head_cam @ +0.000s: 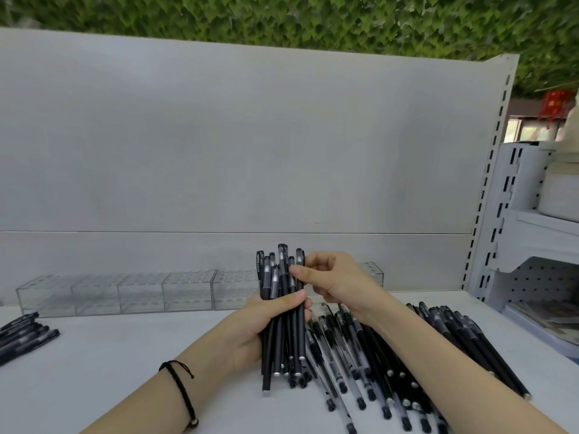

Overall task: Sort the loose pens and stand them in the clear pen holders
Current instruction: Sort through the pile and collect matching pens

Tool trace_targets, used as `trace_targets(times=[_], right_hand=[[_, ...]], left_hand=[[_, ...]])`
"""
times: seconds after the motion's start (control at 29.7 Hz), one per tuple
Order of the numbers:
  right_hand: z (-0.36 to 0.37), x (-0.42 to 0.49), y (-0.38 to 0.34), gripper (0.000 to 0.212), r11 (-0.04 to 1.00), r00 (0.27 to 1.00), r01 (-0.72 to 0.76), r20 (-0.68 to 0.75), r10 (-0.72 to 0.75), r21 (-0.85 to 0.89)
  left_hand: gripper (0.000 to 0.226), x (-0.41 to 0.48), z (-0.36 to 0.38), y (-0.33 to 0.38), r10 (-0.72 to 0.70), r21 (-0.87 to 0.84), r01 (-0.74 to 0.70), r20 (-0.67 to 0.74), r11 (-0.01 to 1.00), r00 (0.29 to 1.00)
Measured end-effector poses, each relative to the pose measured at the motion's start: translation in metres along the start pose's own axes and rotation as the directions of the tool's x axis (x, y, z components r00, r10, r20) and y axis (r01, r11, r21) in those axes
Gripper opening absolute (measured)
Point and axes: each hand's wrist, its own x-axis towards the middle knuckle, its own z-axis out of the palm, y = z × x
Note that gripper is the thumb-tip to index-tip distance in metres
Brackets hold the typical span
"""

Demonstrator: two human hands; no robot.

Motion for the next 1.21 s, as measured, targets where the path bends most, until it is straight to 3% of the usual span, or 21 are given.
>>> trace_targets(times=[0.2,0.4,0.47,0.57,0.77,0.91,1.01,1.08,1.14,1.21], right_hand=[[0.010,-0.008,-0.014,0.012,0.980,0.980,0.197,0.028,-0.198,0.038],[0.023,-0.010,-0.027,0.017,0.947,0.958,0.288,0.044,-0.285,-0.144],[0.030,-0.010,-0.026,0.019,0.940,0.958,0.286,0.078,-0.277,-0.183],[0.040,-0.011,-0.021,0.028,0.932,0.961,0.273,0.109,-0.253,-0.241],[0.047,-0.016,-0.015,0.013,0.912,0.967,0.253,0.098,-0.233,-0.323],[0.050,-0.018,-0.016,0.012,0.882,0.972,0.235,0.085,-0.219,-0.408],[0.054,-0.016,-0.018,0.018,0.879,0.983,0.176,0.025,-0.184,-0.443],[0.059,-0.014,-0.020,0.017,0.840,0.987,0.156,0.062,-0.145,-0.519],[0.070,-0.012,-0.020,0.017,0.789,0.983,0.174,0.149,-0.106,-0.590],[0.085,-0.011,-0.021,0.016,0.733,0.973,0.210,0.214,-0.089,-0.647]], left_hand=[[0.009,-0.009,0.004,0.008,0.186,0.126,-0.192,0.052,0.973,0.981],[0.019,-0.020,-0.016,0.024,0.406,0.390,-0.389,0.042,0.835,0.913],[0.021,-0.026,-0.027,0.023,0.412,0.449,-0.387,0.044,0.806,0.910],[0.032,-0.030,-0.039,0.013,0.392,0.411,-0.358,0.002,0.839,0.920],[0.036,-0.029,-0.044,-0.002,0.331,0.315,-0.311,-0.013,0.897,0.943],[0.016,-0.029,-0.047,0.001,0.308,0.395,-0.265,-0.046,0.880,0.950],[0.025,-0.037,-0.059,0.018,0.326,0.459,-0.234,-0.132,0.857,0.936],[0.038,-0.050,-0.077,0.032,0.370,0.659,-0.167,-0.181,0.733,0.911],[0.044,-0.068,-0.102,0.045,0.403,0.852,-0.026,-0.221,0.523,0.888],[0.049,-0.087,-0.127,0.056,0.394,0.914,0.120,-0.282,0.387,0.875]])
